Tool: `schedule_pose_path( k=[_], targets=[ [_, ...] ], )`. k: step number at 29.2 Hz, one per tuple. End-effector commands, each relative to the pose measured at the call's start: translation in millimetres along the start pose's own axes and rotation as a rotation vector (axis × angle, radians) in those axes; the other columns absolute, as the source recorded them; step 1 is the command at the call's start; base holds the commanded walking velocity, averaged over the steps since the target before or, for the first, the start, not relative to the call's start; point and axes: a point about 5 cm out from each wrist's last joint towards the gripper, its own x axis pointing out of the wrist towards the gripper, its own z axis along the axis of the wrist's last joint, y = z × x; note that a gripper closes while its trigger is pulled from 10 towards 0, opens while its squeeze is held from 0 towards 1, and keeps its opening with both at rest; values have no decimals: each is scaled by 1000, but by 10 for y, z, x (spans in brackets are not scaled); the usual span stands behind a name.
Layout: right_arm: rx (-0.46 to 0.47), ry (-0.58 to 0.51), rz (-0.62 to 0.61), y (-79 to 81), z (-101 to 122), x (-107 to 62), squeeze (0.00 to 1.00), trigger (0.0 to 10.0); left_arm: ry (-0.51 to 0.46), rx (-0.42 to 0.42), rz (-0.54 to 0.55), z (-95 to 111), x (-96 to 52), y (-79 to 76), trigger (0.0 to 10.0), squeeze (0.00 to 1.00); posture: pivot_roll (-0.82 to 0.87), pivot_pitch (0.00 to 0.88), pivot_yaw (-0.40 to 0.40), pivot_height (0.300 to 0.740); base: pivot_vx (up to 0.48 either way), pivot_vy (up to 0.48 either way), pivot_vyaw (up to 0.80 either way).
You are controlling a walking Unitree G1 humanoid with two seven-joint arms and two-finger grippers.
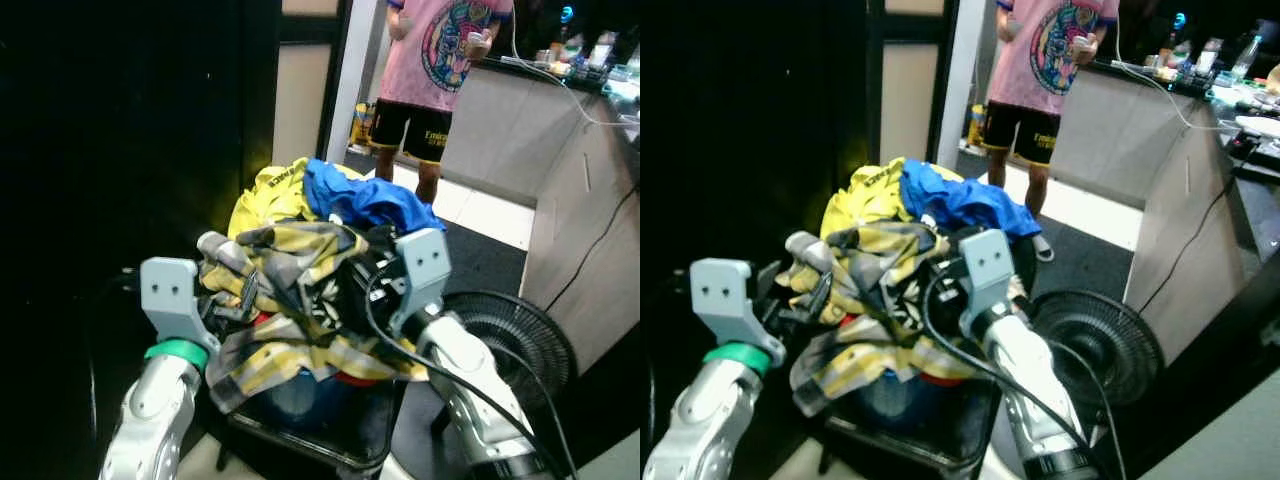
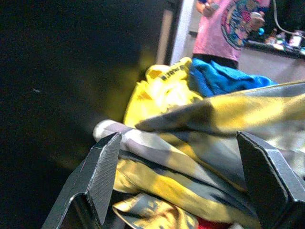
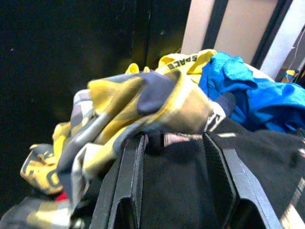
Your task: Clothes washing
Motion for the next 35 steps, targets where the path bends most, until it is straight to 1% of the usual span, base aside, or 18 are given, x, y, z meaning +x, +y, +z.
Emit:
schedule_pose_path(
  k=[1, 5, 8, 14, 17, 19, 21, 22, 23, 24, 25, 26, 28, 29, 32, 33, 34, 35],
  targets=[
    [16, 17, -38, -75, -26, -13, 0, 10000, -5, -37, 9, -8, -3, 0, 10000, 0, 72, 21, -24, 740, 0, 0, 0],
    [51, -2, -60, -100, -5, -9, 0, 10000, -48, -75, 29, 73, 32, 78, 10000, 0, 74, 21, -26, 740, 0, 0, 0],
    [56, -4, -62, -104, -4, -8, 0, 10000, -58, -79, 27, 92, 39, 91, 10000, 0, 75, 21, -26, 740, 0, 0, 0],
    [66, -4, -73, -124, -17, -3, 0, 10000, -57, -47, 7, 100, 30, 133, 10000, 0, 74, 19, -26, 740, 0, 0, 0],
    [66, -4, -73, -124, -17, -3, 0, 10000, -57, -47, 7, 100, 30, 133, 10000, 0, 74, 19, -26, 740, 0, 0, 0],
    [63, 18, -119, -207, -87, -22, 0, 10000, -51, -47, -4, 107, 2, 235, 10000, 0, 78, 9, -32, 740, 0, 0, 0],
    [63, 18, -119, -207, -87, -22, 0, 10000, -51, -47, -4, 107, 2, 235, 10000, 0, 78, 9, -32, 740, 0, 0, 0],
    [63, 34, -135, -245, -135, -40, 0, 10000, -37, -40, -42, 103, -20, 267, 10000, 125, 79, 7, -36, 740, 0, 0, 0],
    [63, 34, -135, -245, -135, -40, 0, 10000, -37, -40, -42, 103, -20, 267, 10000, 125, 79, 7, -36, 740, 0, 0, 0],
    [61, 47, -139, -264, -178, -53, 0, 10000, -12, -14, -92, 76, -46, 277, 10000, 882, 77, 11, -46, 740, 0, 0, 0],
    [61, 47, -139, -264, -178, -53, 0, 10000, -12, -14, -92, 76, -46, 277, 10000, 882, 77, 11, -46, 740, 0, 0, 0],
    [59, 62, -130, -261, -219, -52, 0, 10000, 23, 9, -136, 30, -69, 278, 10000, 1000, 70, 16, -52, 740, 0, 0, 0],
    [59, 62, -130, -261, -219, -52, 0, 10000, 23, 9, -136, 30, -69, 278, 10000, 1000, 70, 16, -52, 740, 0, 0, 0],
    [53, 74, -114, -255, -253, -45, 0, 10000, 50, 21, -159, -20, -78, 263, 10000, 1000, 66, 23, -55, 740, 0, 0, 0],
    [46, 84, -98, -258, -273, -36, 0, 10000, 69, 29, -169, -60, -74, 236, 10000, 1000, 67, 27, -59, 740, 0, 0, 0],
    [44, 89, -86, -275, -282, -31, 0, 10000, 74, 21, -177, -78, -63, 187, 10000, 1000, 69, 26, -61, 740, 0, 0, 0],
    [44, 89, -86, -275, -282, -31, 0, 10000, 74, 21, -177, -78, -63, 187, 10000, 1000, 69, 26, -61, 740, 0, 0, 0],
    [50, 87, -77, -300, -286, -28, 0, 10000, 72, 12, -195, -87, -50, 130, 10000, 1000, 74, 29, -70, 740, 0, 0, 0]
  ],
)
